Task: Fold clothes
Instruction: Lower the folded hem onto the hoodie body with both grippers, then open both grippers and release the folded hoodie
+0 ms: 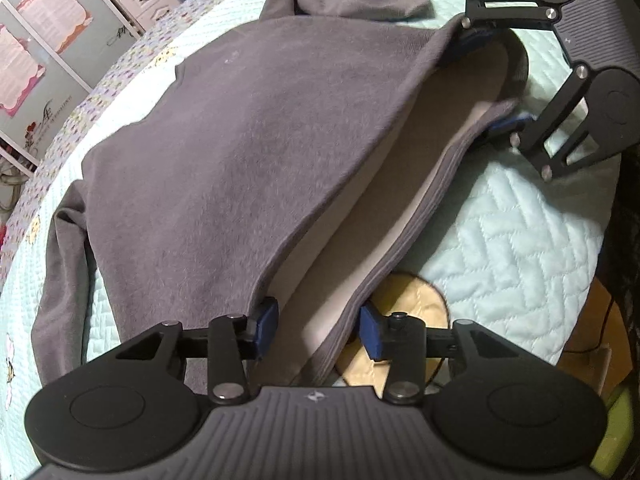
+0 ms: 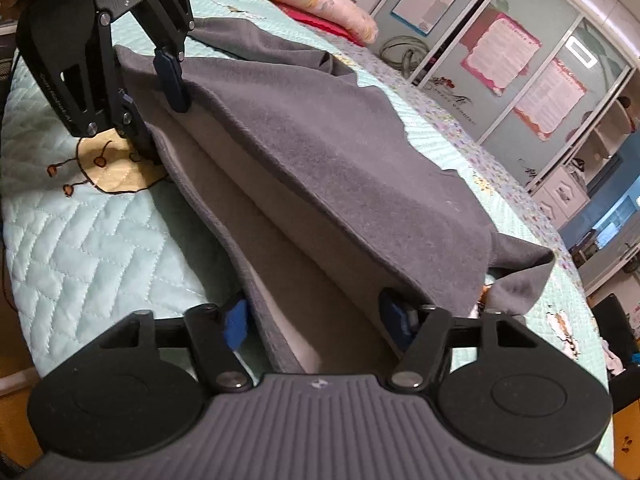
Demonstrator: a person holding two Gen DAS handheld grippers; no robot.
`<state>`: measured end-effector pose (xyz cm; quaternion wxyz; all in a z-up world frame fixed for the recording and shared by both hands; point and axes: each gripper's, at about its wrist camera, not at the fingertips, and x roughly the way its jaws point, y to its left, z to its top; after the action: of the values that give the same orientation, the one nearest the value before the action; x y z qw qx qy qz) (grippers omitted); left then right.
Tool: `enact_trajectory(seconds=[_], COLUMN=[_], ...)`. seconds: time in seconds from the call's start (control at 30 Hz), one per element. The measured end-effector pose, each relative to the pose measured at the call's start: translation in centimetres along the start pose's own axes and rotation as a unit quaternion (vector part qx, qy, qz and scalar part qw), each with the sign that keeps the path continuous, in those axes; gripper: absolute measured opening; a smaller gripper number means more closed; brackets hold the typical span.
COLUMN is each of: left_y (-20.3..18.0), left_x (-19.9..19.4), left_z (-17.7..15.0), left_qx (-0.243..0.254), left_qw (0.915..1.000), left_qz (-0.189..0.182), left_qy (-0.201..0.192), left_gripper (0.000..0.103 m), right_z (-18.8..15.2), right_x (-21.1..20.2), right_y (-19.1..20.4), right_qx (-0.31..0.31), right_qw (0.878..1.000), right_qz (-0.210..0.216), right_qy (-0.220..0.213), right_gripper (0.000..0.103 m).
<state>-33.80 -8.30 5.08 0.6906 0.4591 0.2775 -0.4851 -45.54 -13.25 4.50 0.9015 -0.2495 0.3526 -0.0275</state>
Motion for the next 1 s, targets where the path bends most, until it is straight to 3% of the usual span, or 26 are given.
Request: enact_trajectory(seconds=[0.07, 0.1, 0.13, 0.2, 0.3, 0.5, 0.57, 0.8, 1.0], left_y=[0.0, 0.1, 0.1, 0.0, -0.1, -0.9, -1.3, -2.4, -2.6], left_x=[0.0, 0.0, 0.0, -0.1, -0.9, -2.1, -1.4, -1.2, -1.6], left_z=[-0.4, -0.5, -0.7, -0.7, -0.8, -2.1, -2.2, -2.9, -3.4], left_qx=[0.002, 0.003, 0.003, 0.010, 0.018, 0.051, 0.050, 0.045, 0.036], left_qw=[0.9999, 0.9998, 0.9997, 0.9997, 0.9995, 0.9977, 0.9979, 0.9987, 0.9991], left_qz=[-0.012, -0.017, -0.024, -0.024, -0.025, -0.045, -0.042, -0.020, -0.003], left_qy=[0.000, 0.000, 0.001, 0.002, -0.006, -0.007, -0.001, -0.008, -0.022], left_gripper=[0.039, 0.033, 0.013, 0.004, 0.003, 0.003, 0.003, 0.004, 0.004], right_z=[0.1, 0.1, 0.2, 0.3, 0.7, 0.4, 0.0, -0.5, -2.0], right_x=[0.2, 0.2, 0.3, 0.5, 0.1, -2.6, -2.4, -1.6, -3.5], right_y=[0.2, 0.3, 0.4, 0.6, 0.7, 0.2, 0.8, 1.4, 1.4], right_qx=[-0.009, -0.013, -0.018, -0.030, -0.037, -0.037, -0.056, -0.032, 0.015], right_qw=[1.000, 1.000, 0.999, 0.999, 0.998, 0.996, 0.995, 0.996, 0.998], right_qz=[0.012, 0.018, 0.024, 0.030, 0.031, 0.073, 0.067, 0.061, 0.043], right_qy=[0.008, 0.012, 0.016, 0.022, 0.026, 0.039, 0.044, 0.058, 0.053], right_gripper=[0.038, 0.024, 0.012, 0.003, 0.002, 0.002, 0.002, 0.002, 0.013])
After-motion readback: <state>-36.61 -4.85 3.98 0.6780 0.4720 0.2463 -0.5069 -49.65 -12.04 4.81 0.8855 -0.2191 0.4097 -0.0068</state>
